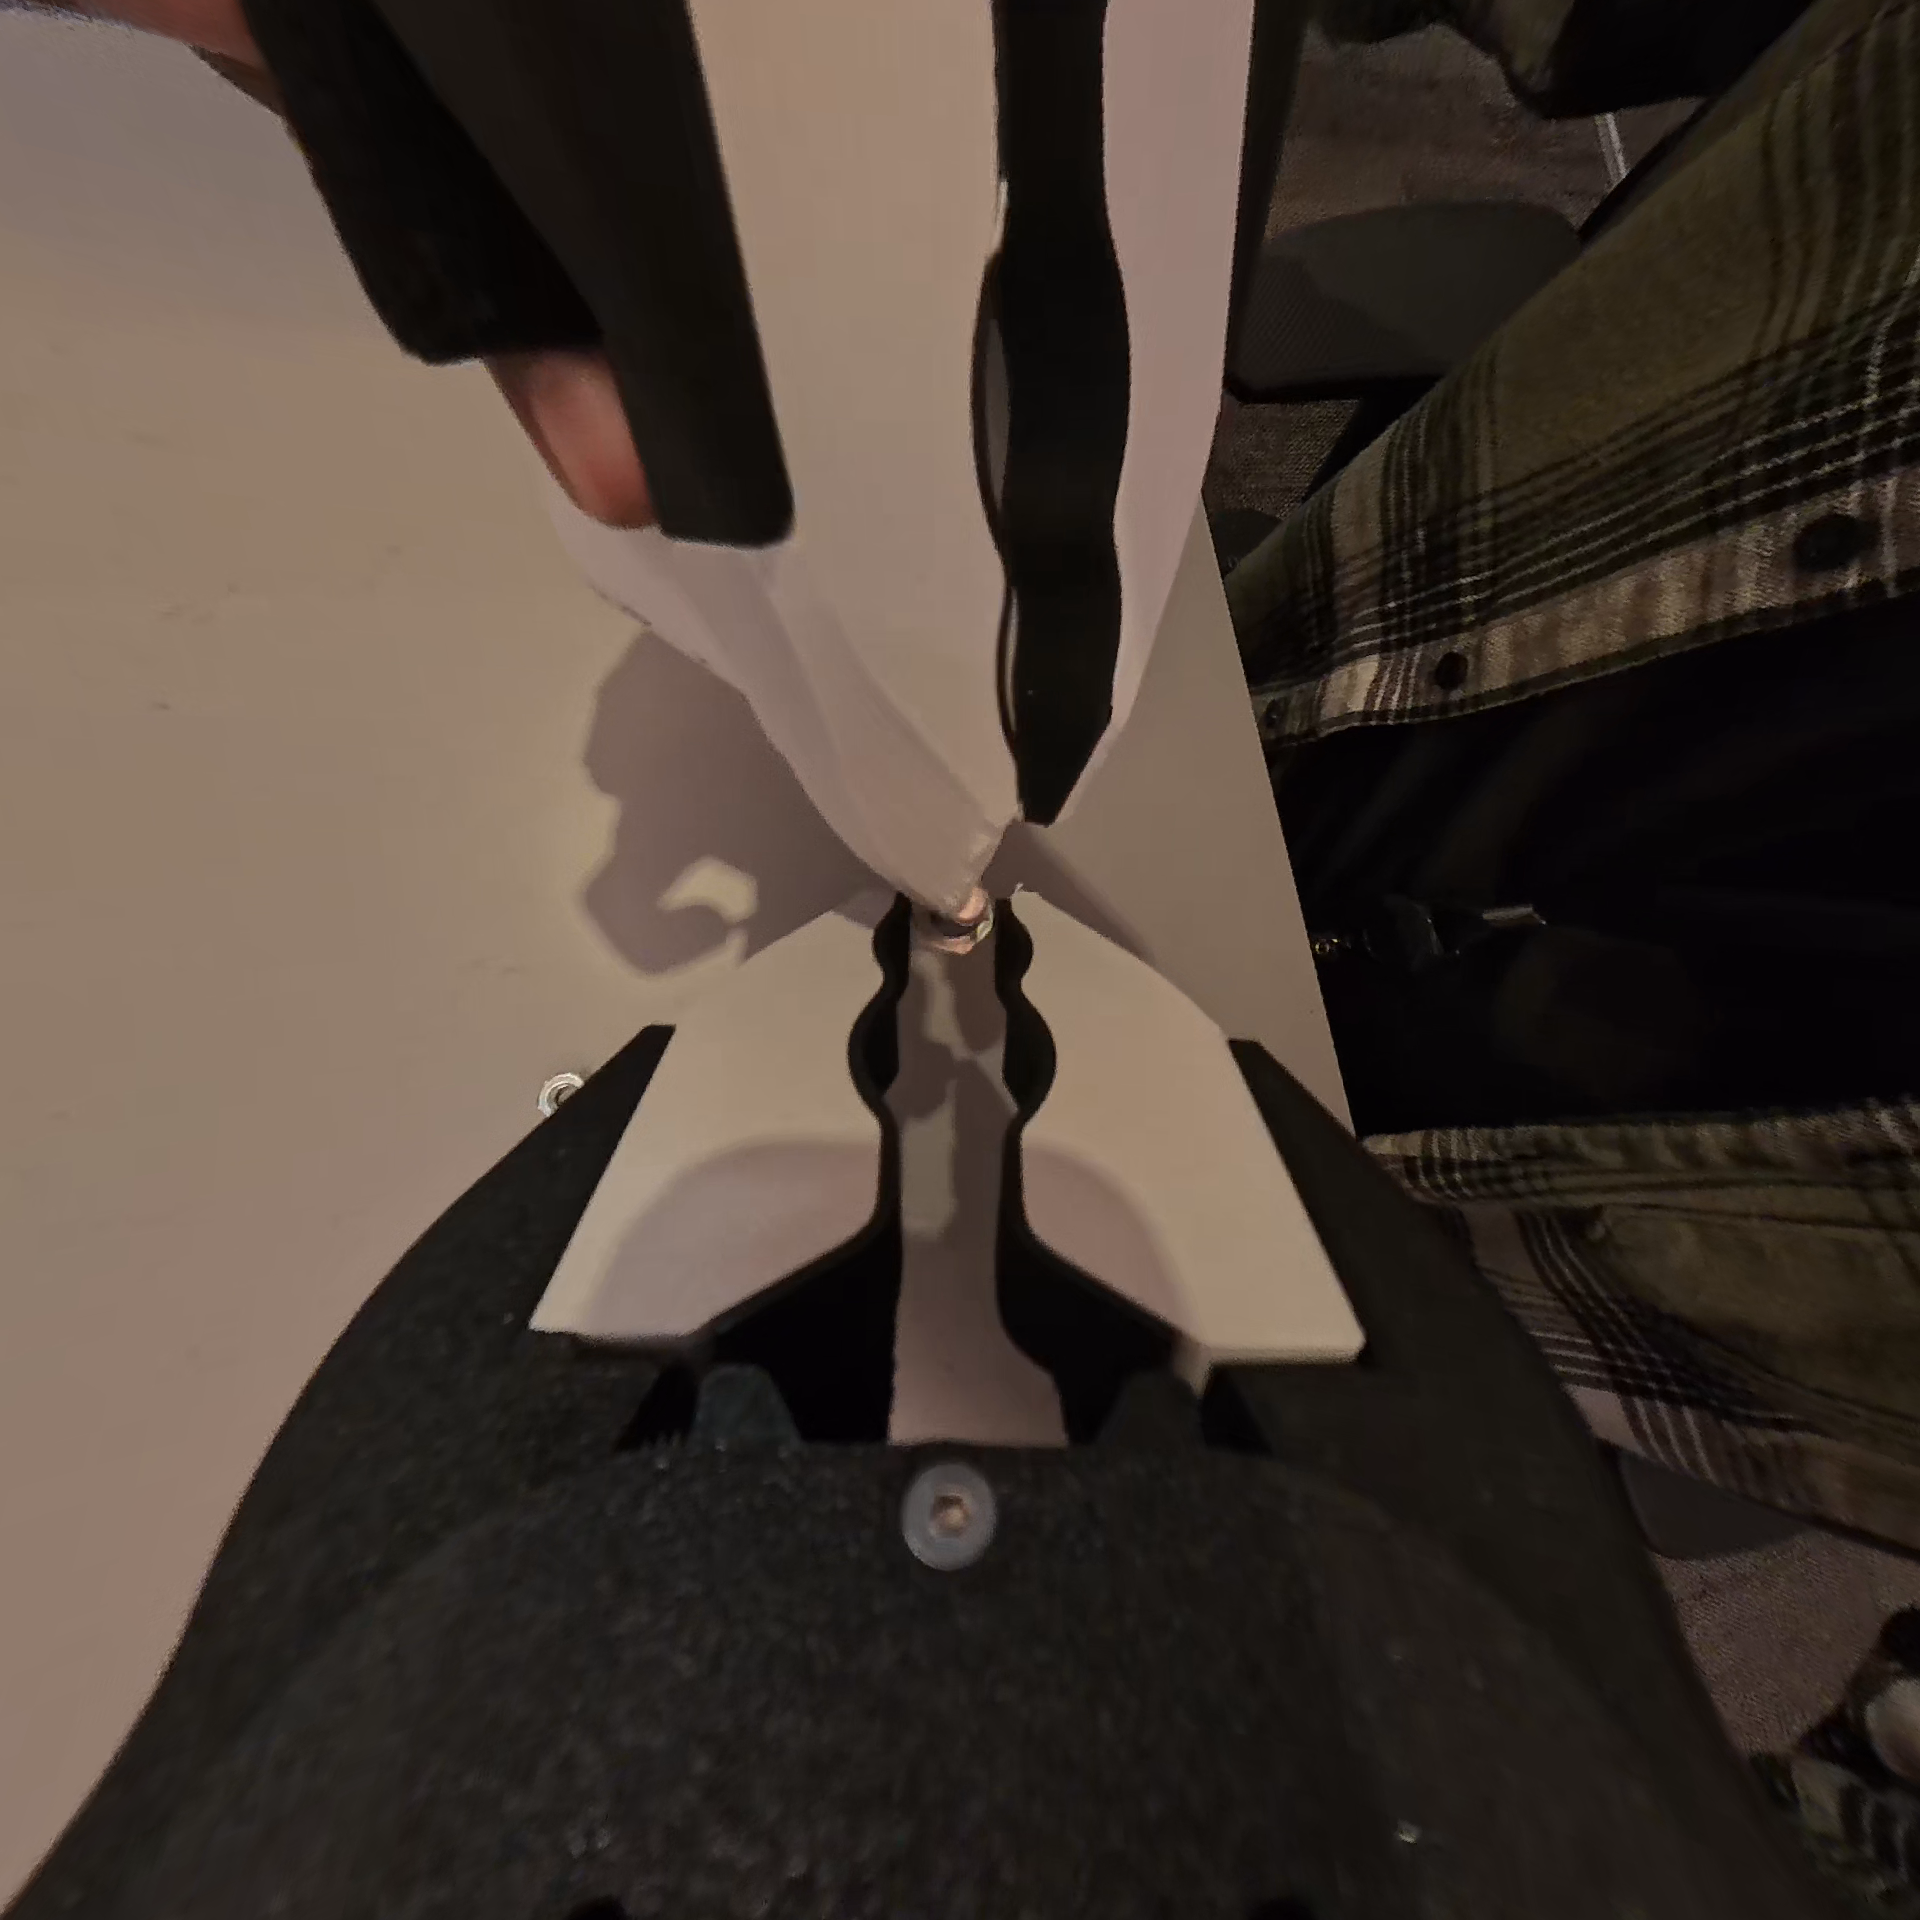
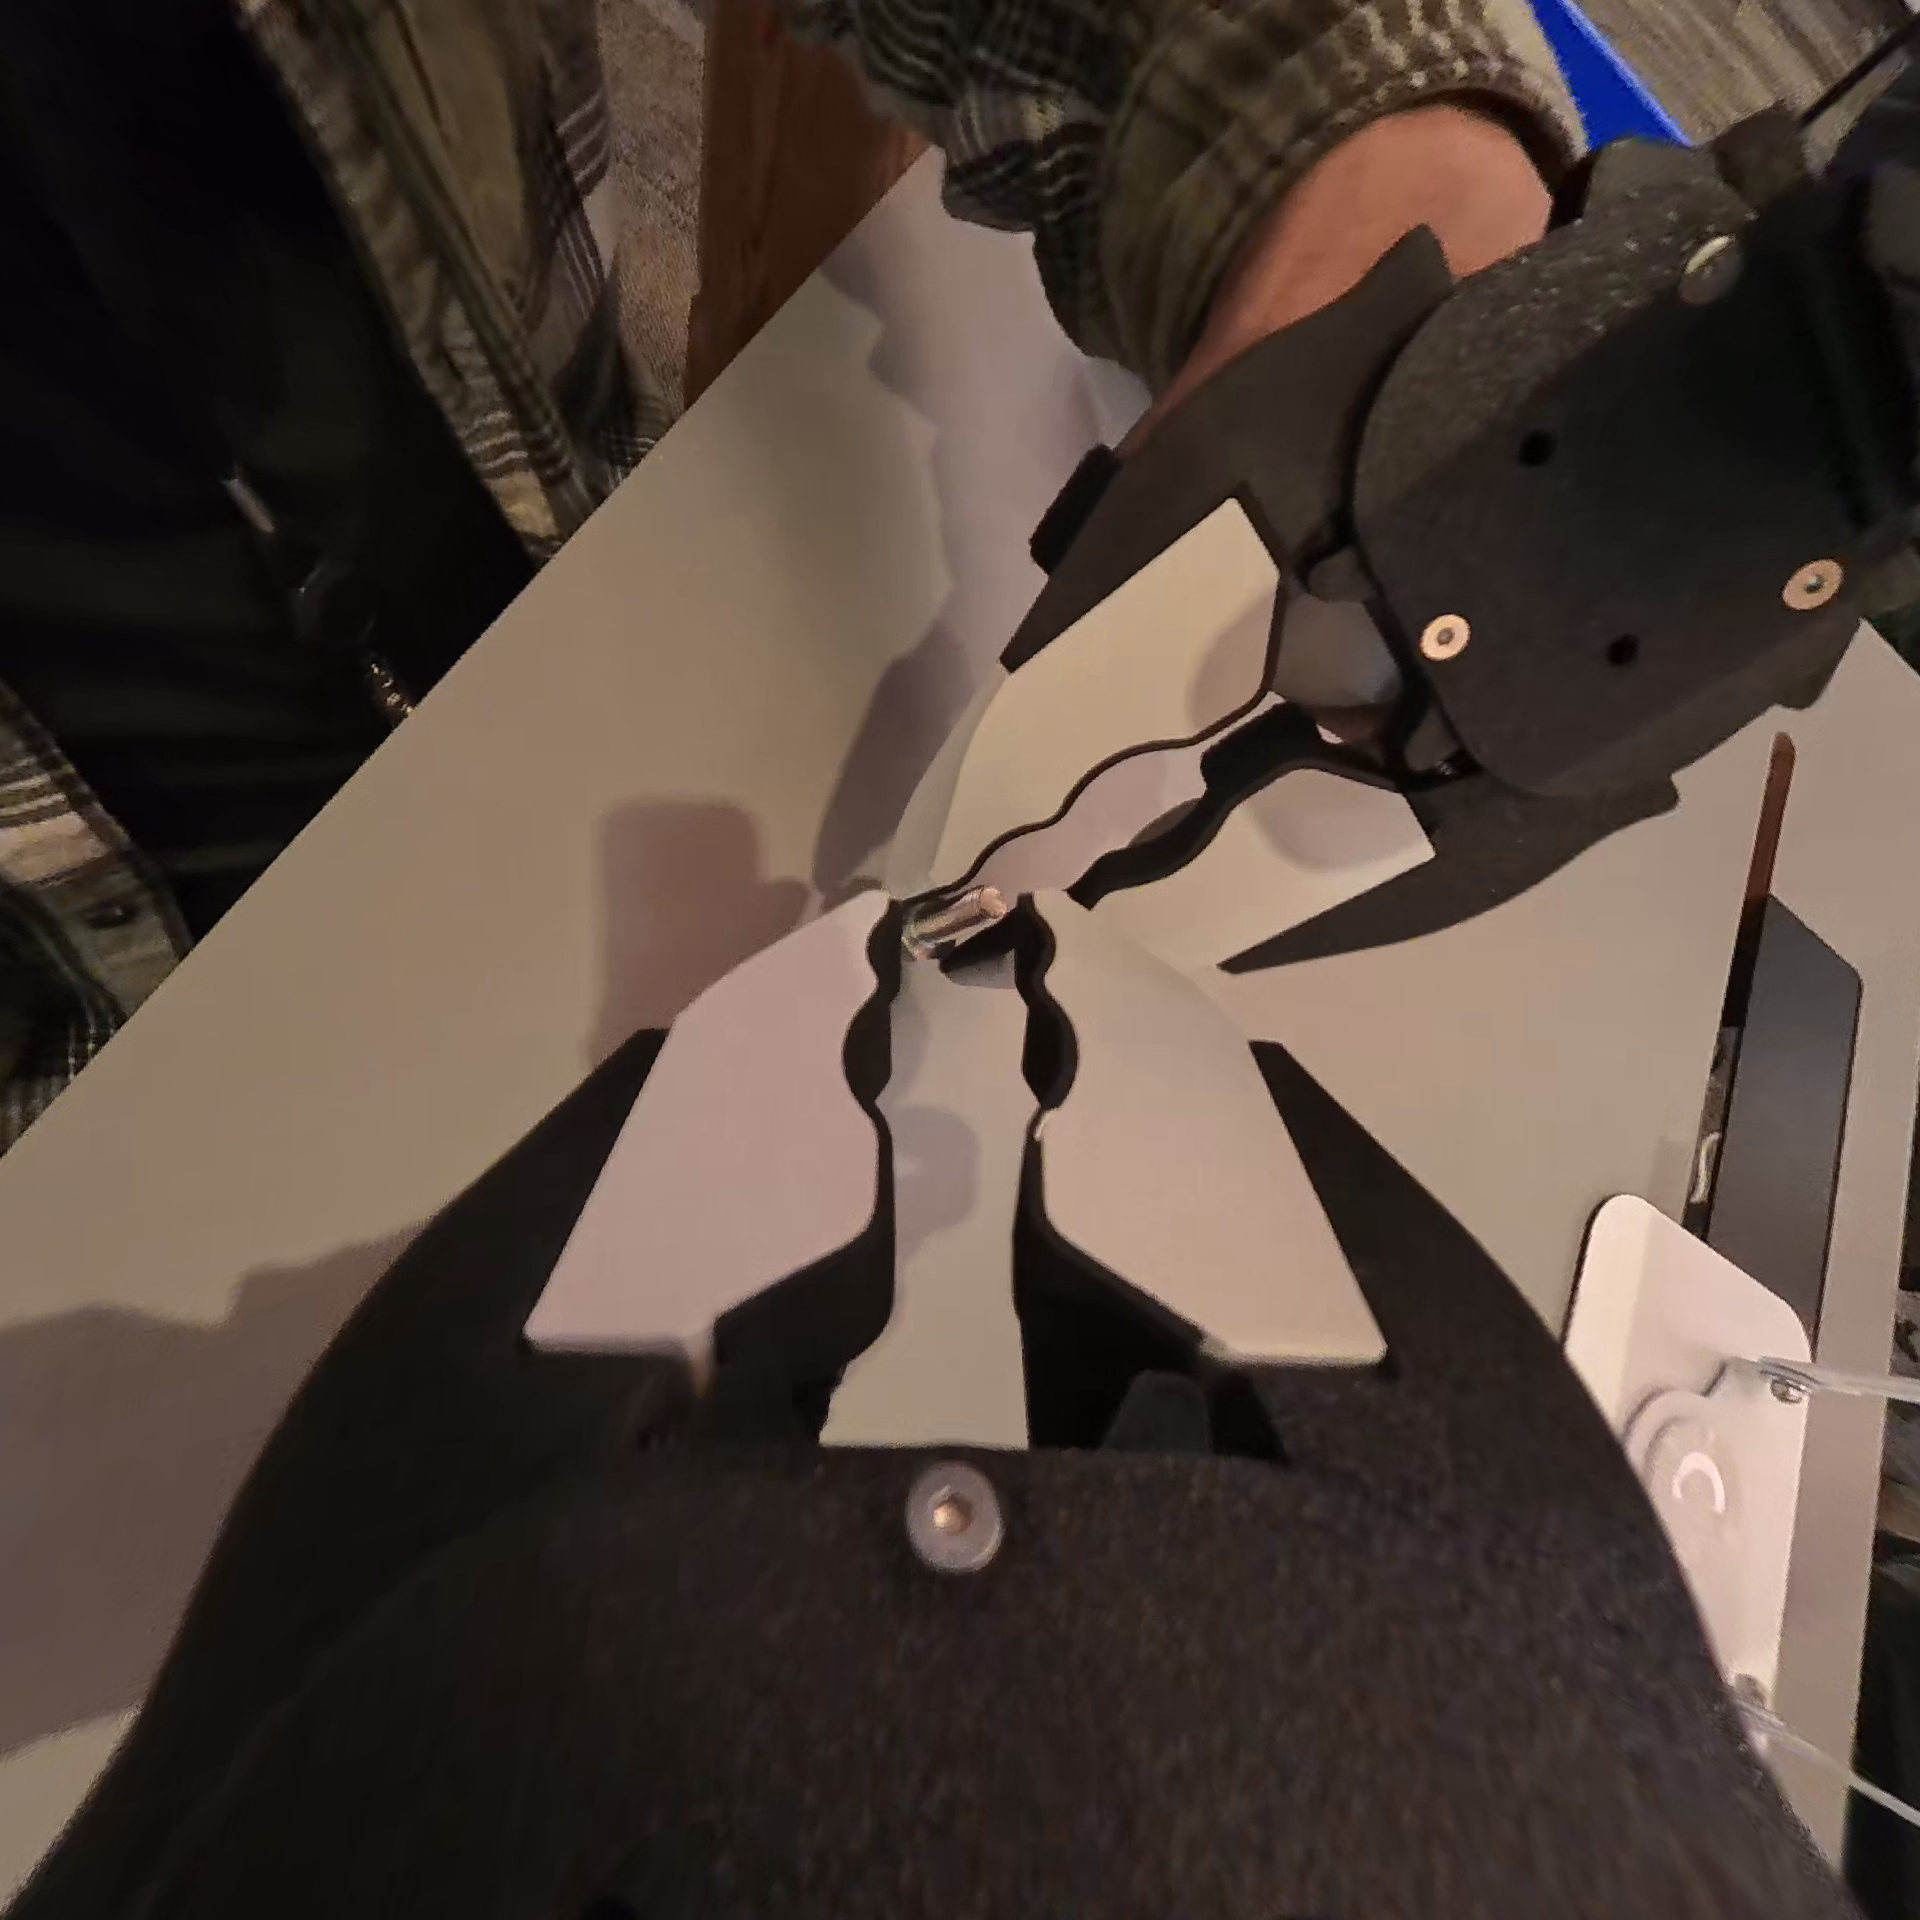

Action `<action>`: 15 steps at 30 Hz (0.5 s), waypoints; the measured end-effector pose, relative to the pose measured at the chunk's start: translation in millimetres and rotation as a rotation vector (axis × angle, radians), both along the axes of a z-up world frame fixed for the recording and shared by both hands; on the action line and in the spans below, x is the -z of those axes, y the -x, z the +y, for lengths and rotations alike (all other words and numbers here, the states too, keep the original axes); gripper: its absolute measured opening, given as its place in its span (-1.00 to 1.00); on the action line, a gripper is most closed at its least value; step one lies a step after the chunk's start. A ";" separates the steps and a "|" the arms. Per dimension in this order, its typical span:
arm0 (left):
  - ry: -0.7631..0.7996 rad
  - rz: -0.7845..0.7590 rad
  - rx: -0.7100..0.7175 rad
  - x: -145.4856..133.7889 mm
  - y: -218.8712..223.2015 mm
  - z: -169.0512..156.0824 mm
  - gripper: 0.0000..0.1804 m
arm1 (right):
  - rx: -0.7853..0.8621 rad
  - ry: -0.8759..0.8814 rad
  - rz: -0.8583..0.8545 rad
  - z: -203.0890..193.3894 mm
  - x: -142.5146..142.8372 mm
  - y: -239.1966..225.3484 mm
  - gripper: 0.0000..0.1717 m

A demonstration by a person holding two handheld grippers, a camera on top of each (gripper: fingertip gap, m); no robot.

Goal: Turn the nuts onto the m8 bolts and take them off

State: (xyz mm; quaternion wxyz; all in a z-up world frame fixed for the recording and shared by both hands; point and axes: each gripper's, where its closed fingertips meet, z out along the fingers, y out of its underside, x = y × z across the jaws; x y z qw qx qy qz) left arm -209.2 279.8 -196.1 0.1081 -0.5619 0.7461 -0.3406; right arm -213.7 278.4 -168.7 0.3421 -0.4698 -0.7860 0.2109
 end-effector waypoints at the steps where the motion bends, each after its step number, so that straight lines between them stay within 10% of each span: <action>1: 0.001 0.000 0.000 0.0 -0.3 -0.2 -0.83 | -0.005 -0.012 -0.001 0.6 -0.2 0.2 -0.77; 15: 0.006 0.032 0.063 2.4 -0.6 -13.1 -0.83 | -0.076 -0.046 -0.113 -6.2 11.0 4.7 -0.87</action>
